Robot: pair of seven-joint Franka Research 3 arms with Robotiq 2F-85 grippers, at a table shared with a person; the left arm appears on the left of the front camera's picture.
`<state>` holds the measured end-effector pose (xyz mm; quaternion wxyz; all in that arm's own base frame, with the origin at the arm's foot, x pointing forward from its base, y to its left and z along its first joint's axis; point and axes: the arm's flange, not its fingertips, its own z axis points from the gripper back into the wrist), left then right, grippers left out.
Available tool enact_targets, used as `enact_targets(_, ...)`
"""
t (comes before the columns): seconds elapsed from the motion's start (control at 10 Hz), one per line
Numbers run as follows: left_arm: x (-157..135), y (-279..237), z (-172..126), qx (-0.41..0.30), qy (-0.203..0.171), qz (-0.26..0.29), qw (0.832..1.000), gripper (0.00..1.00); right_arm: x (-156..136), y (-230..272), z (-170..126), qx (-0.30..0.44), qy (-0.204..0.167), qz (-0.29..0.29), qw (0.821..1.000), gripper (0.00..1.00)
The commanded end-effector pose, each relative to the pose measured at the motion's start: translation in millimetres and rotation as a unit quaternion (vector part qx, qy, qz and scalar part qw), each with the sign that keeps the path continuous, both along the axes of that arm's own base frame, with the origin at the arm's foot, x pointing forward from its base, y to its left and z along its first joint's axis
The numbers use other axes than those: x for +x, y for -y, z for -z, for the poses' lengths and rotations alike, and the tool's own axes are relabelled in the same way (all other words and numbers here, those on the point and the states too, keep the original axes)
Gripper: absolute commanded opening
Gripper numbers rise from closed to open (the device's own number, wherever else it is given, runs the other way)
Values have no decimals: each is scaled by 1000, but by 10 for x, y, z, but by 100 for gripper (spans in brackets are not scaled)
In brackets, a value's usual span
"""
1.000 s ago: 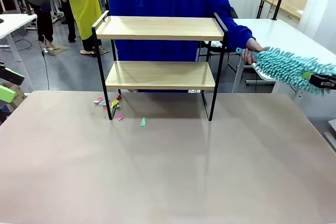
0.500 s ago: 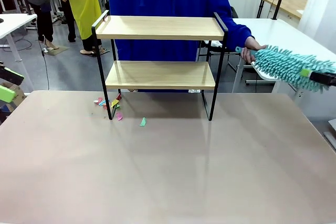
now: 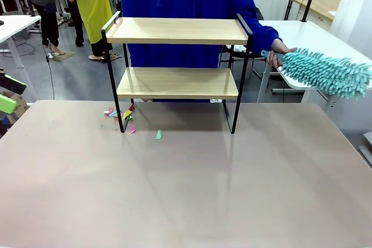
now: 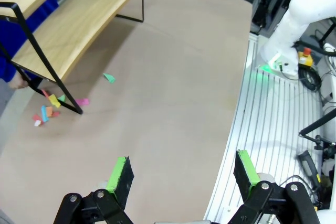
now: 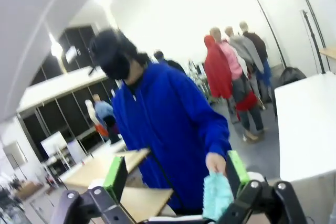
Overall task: Clean the shelf.
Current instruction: Hand the Duster back to the human.
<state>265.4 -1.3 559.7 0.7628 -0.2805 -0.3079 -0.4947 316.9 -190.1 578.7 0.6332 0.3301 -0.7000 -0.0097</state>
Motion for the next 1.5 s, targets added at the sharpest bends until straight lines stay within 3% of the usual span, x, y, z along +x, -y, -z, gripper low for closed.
enact_targets(0.0,12,6,-15,-9,6,9,1000,100,-20,142,-6,52,1,0,999,100)
enact_targets(0.1,12,6,-15,-9,6,9,1000,100,5,124,40,39,-5,-11,999,100)
enact_targets(0.2,12,6,-15,-9,6,9,1000,100,-70,109,-109,25,6,3,1000,100)
enact_targets(1.4,12,6,-15,-9,6,9,1000,100,-70,109,-109,25,6,3,1000,100)
